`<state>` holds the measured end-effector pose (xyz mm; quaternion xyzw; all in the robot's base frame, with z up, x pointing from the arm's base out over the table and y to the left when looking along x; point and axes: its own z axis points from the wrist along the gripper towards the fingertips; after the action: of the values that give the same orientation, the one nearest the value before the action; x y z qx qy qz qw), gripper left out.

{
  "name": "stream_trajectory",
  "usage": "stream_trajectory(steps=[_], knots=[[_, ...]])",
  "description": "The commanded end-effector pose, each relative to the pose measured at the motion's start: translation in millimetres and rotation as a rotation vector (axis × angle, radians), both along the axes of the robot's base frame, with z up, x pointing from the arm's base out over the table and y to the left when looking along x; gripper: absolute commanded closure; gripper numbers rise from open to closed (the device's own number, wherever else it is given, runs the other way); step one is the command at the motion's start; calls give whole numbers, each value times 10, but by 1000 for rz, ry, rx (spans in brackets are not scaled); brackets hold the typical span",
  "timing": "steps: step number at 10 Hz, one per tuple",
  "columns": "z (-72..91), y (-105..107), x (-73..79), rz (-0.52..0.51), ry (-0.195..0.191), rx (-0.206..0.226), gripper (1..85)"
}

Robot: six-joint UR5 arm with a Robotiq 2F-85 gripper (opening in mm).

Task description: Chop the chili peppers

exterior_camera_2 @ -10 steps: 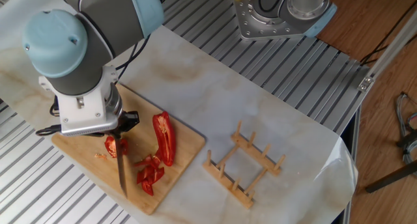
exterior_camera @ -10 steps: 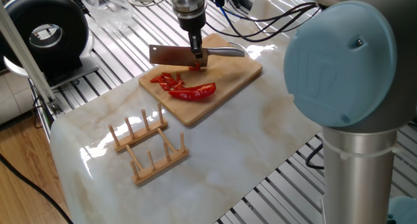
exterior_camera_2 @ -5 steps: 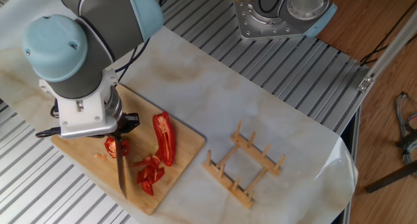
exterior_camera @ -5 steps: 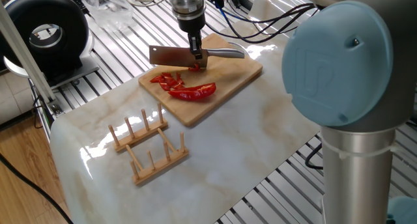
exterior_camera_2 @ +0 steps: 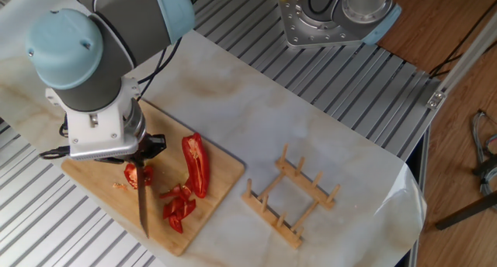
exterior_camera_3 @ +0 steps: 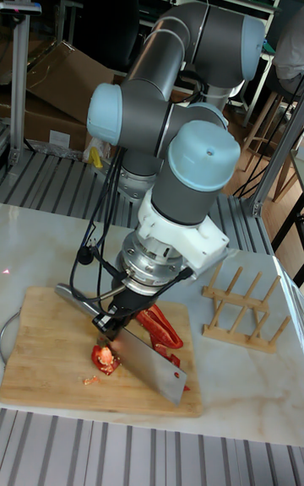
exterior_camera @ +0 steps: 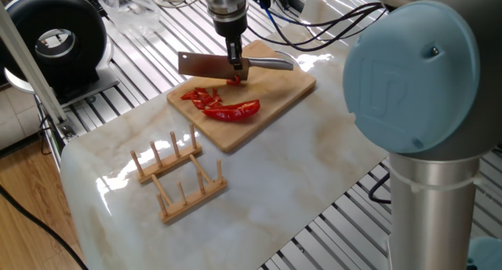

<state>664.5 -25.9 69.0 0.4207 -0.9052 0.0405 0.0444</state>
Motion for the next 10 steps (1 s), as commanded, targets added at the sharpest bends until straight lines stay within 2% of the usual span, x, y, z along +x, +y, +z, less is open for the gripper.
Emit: stream_trajectory(steps=[1,4,6,10], knots=[[21,-19,85,-18,-37,-2,843],[29,-4,114,-46,-54,4,843],[12,45,118,-117,-66,23,843],[7,-45,73,-225,-66,-11,843]])
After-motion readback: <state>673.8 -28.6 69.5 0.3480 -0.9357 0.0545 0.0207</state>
